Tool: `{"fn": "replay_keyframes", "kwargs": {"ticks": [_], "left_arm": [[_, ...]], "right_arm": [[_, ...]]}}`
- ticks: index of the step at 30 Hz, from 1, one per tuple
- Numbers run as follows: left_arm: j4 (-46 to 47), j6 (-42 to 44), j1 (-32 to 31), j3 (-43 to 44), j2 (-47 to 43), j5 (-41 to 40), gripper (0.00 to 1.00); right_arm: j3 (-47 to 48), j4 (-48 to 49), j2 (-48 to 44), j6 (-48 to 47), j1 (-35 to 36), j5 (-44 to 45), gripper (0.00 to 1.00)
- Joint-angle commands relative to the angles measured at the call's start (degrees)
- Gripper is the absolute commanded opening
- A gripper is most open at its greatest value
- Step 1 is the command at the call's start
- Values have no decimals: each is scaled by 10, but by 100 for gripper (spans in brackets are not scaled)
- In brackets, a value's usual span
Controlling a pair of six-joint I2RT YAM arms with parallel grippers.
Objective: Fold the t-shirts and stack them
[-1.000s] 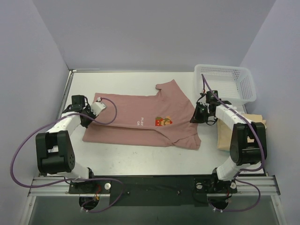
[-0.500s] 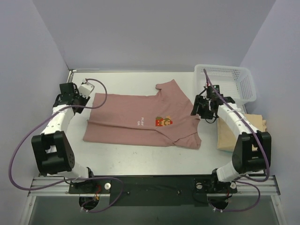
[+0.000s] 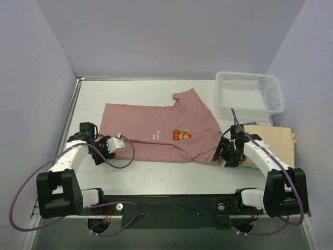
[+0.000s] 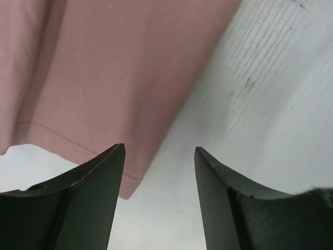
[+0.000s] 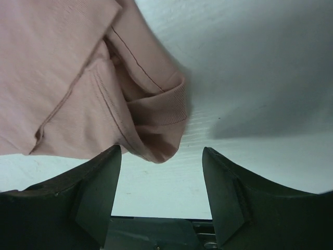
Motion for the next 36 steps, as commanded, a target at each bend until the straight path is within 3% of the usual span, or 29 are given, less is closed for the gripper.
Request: {"fn": "replay_keyframes", "kwargs": {"ticks": [1, 2, 4, 5, 7, 8, 10, 15, 22, 30, 31, 32, 33, 35, 36], "left_arm": [[86, 22, -3, -27, 4, 15, 66], [95, 23, -2, -34, 7, 4, 66], [120, 24, -3, -56, 9, -6, 65], [137, 22, -3, -68, 6, -8, 63], [155, 17, -2, -77, 3, -14, 47], [156, 15, -3, -78, 3, -15, 26], [143, 10, -3, -73, -2, -20, 0], [24, 7, -3, -15, -11, -37, 0], [-253, 51, -3, 43, -30, -39, 0], [-359, 63, -5, 65, -59, -56, 0], [-373, 68, -9, 70, -60, -57, 5], [-382, 71, -9, 71, -63, -56, 17], [-384, 66, -13, 75, -65, -60, 46], [-384, 72, -17, 87, -68, -62, 68], [-384, 73, -18, 93, -70, -58, 69]], "right_arm": [[-40, 59, 25, 44, -18, -55, 58], [-47, 66, 38, 50, -27, -58, 55], [-61, 78, 54, 55, -44, -68, 40], [-65, 79, 59, 54, -50, -80, 24], [-70, 71, 55, 49, -60, -89, 8], [-71, 65, 41, 47, -87, -88, 3], [-67, 39, 13, 42, -101, -73, 0], [-42, -44, -22, 27, -104, -59, 0], [-47, -128, -108, 70, -102, -80, 0], [-54, -235, -196, 73, -102, -61, 0], [-55, -244, -215, 72, -102, -58, 0], [-54, -252, -221, 73, -100, -56, 0], [-53, -256, -229, 74, -100, -56, 23], [-42, -266, -232, 74, -100, -49, 48], [-28, -273, -231, 71, -100, -38, 51]]}}
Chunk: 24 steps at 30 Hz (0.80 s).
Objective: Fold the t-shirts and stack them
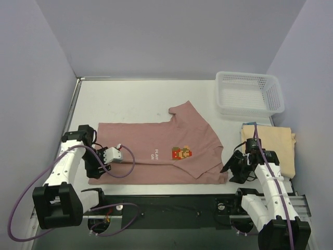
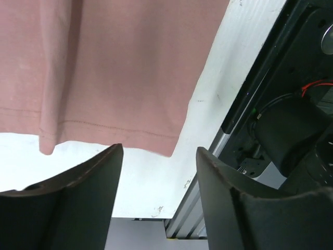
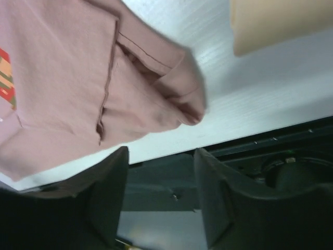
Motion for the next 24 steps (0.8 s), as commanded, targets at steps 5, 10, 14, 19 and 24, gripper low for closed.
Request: {"fn": "replay_keyframes", "kwargs": {"ticks": [5, 10, 14, 19, 24], "left_arm": [[-74, -30, -30, 143, -12, 149, 70], [57, -203, -157, 85, -41, 264, 0], [258, -326, -280, -6, -36, 237, 0], [355, -322, -349, -28, 28, 140, 0], [428, -297, -354, -50, 102, 101, 0]], "right_arm": [[149, -84, -3, -25, 19, 96, 54], [183, 22, 44, -22, 190, 89, 0], [158, 129, 122, -8, 269, 30, 0], [127, 199, 215, 6, 294, 18, 0], [107, 214, 276, 4, 293, 32, 0]]}}
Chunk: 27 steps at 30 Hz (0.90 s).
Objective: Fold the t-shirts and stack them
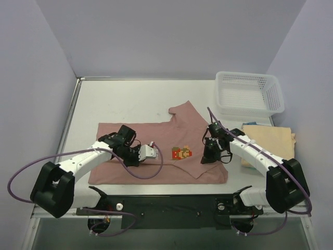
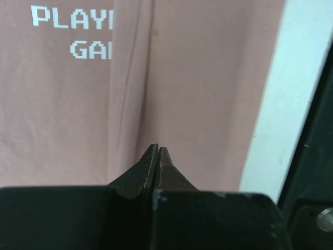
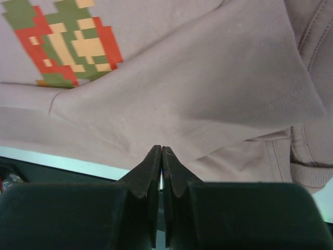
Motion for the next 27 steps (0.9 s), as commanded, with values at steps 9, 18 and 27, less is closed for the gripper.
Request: {"fn": "replay_keyframes", "kwargs": {"ticks": [9, 18, 27], "left_arm": [[153, -46, 21, 32, 122, -66, 0], [60, -2, 100, 79, 143, 15, 0], [29, 134, 196, 54, 144, -54, 0]], "right_arm": [[-10, 21, 87, -7, 2, 10, 0], [15, -10, 130, -39, -6, 31, 0], [45, -52, 134, -87, -43, 31, 0]]}}
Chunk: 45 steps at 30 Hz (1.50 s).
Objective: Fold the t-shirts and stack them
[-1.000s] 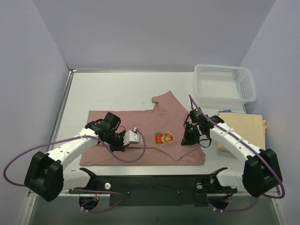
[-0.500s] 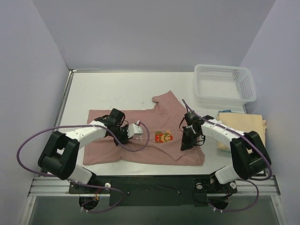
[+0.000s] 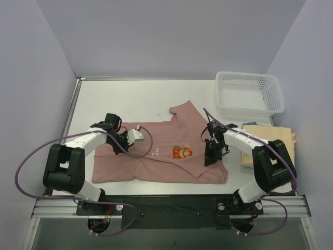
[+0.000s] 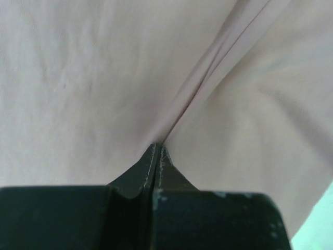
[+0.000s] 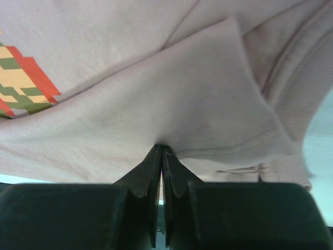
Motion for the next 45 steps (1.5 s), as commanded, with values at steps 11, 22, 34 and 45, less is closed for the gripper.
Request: {"fn": "replay_keyframes", "kwargs": {"ticks": [11, 22, 34, 45], "left_arm": [[-114, -49, 159, 155, -3, 166, 42], [-64, -207, 259, 353, 185, -29, 80], [-235, -77, 261, 585, 408, -7, 89], [-223, -49, 252, 558, 419, -3, 49]], "right_arm": [[310, -91, 41, -208, -37, 98, 44], [727, -110, 426, -268, -55, 161, 67], [913, -217, 592, -299, -60, 113, 52], [874, -215, 617, -270, -68, -35, 19]]}}
